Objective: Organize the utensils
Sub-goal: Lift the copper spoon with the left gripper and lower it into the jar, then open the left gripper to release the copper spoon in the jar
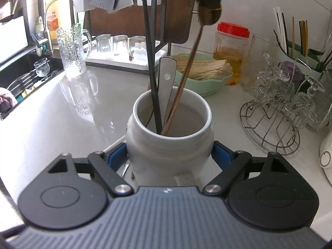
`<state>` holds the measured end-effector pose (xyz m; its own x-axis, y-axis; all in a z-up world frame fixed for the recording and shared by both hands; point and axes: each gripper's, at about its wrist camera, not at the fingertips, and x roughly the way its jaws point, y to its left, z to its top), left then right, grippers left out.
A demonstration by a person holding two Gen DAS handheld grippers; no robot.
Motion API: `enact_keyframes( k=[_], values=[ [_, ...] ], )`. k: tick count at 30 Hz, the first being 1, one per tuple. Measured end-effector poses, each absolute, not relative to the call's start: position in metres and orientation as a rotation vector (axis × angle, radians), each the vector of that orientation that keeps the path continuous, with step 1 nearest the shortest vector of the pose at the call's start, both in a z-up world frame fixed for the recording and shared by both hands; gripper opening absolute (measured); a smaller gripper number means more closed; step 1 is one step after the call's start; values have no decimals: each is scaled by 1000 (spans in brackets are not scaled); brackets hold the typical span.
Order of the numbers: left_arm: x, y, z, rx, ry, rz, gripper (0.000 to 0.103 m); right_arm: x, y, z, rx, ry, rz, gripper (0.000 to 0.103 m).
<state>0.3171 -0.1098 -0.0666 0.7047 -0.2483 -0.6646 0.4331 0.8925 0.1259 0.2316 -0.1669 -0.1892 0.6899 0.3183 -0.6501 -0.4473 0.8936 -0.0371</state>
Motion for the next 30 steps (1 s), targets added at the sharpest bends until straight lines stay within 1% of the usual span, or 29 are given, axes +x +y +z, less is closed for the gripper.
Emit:
enact_keyframes(
  k=[16,25,30],
  values=[
    [313,-87,-56,190,967,-437,3,231,-168,-189,-192,680,437,89],
    [326,-92,-74,174,1126,-494,4,231,-168,-189,-184,679,436,89],
    [332,-95,-87,188,1169,-499,4,231,-167,-189,-182,680,430,89]
  ],
)
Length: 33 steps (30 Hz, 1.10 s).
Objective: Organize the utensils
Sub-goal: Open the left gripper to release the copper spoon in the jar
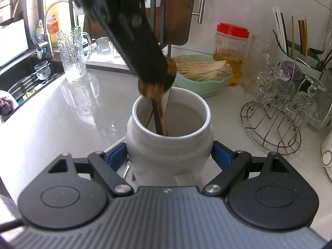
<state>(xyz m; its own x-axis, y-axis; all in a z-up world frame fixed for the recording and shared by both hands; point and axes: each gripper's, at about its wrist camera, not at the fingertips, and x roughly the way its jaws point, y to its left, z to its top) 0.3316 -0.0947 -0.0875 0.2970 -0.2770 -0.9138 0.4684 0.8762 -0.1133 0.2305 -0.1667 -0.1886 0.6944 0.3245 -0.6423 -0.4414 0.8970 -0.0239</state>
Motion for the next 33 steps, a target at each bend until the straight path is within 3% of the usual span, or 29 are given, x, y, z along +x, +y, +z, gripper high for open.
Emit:
enact_keyframes(
  k=[17,28,33],
  values=[
    [318,-88,-72,110,1063,-458,5,229,-167,-189,-169,671,413,89],
    [289,-53,-44,19,934,-371,33,231,-165,-189,-164,673,399,89],
    [267,-30,-31,-3,850,-283,34,232,-163,-188,-151,686,377,89]
  ],
)
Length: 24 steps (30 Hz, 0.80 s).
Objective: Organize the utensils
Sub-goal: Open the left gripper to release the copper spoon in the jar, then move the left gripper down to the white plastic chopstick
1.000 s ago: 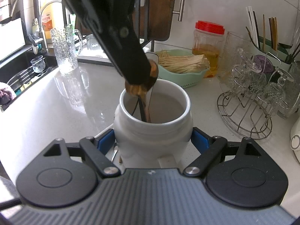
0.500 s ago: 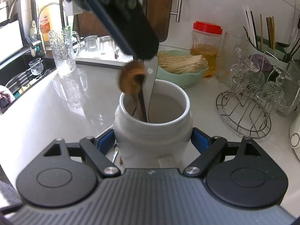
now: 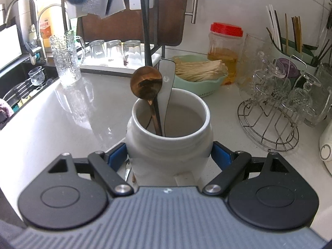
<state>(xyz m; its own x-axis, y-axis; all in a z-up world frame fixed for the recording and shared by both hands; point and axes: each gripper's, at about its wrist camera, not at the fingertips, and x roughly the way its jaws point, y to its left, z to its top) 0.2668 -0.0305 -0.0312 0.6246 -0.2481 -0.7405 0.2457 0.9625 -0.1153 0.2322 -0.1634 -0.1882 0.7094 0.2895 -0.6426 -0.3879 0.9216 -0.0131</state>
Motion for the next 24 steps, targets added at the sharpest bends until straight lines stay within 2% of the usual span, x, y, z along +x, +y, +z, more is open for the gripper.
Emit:
enact_keyframes(
  k=[10,24],
  values=[
    [251,16,-47,-80,861,-201,34,237,-171,-186,-120,716,312,89],
    [254,29,-130,-134,994,-262,34,230,-193,-184,-113,749,264,89]
  ],
)
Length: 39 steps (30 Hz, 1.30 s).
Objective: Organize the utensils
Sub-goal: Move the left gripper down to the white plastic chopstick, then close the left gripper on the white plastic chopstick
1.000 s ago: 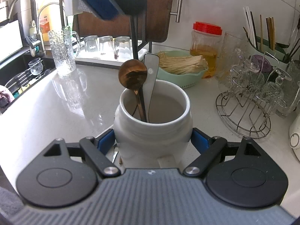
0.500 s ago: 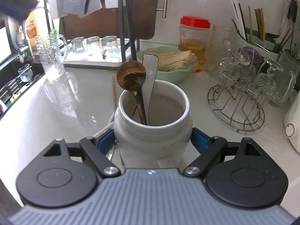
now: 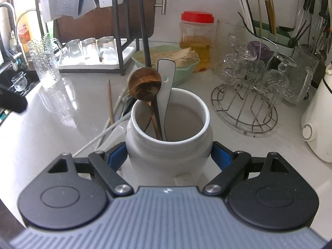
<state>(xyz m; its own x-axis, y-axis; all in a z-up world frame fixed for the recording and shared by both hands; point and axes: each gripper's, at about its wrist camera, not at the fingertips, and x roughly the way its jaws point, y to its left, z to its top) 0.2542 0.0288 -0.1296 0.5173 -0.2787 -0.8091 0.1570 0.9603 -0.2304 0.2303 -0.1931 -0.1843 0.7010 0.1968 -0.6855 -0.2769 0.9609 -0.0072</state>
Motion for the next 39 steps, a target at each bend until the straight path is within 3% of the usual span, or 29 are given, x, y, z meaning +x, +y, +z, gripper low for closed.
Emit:
enact_keyframes(
  k=[24,35,39],
  values=[
    [297,15,-229,-38,1171,-353,32,223,-203,-184,-91,768,188,89],
    [294,16,-240,-55,1194,-348,6,223,-202,-185,-91,763,176,89],
    [291,19,-234,-61,1164,-332,5,222,-201,-184,-92,763,173,89]
  ],
)
